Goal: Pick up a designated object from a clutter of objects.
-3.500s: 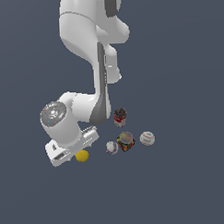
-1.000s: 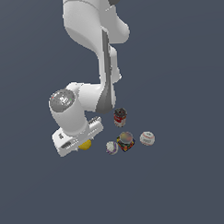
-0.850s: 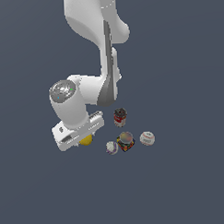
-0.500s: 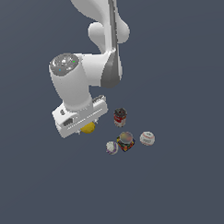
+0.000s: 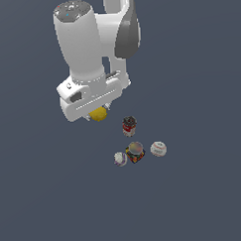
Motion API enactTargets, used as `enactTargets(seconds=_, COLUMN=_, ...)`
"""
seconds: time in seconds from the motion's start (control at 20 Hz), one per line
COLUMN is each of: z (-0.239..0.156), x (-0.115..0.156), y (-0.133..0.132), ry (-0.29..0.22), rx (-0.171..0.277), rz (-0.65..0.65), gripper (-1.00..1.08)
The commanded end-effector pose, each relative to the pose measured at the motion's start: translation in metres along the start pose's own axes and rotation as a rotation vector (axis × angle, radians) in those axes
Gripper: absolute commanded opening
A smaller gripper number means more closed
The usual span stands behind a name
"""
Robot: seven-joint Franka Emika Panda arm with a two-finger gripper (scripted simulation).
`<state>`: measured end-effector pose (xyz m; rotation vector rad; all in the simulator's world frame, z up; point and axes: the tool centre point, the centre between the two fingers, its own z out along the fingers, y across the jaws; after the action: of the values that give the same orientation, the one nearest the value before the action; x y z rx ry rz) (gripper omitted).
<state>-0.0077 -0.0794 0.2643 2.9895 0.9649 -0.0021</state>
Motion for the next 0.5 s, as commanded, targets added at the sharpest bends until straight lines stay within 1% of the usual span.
enactTargets(seconds=0.0, z=-0.025, x=-0.005, y=-0.013, ry=0.000, rx=-0.001, rz=0.000, gripper=-1.00)
enactTargets(seconds=0.45, z=-0.110, x=-0.020, y=-0.055, ry=0.000, rx=-0.001, rz=0.000, gripper=-1.00)
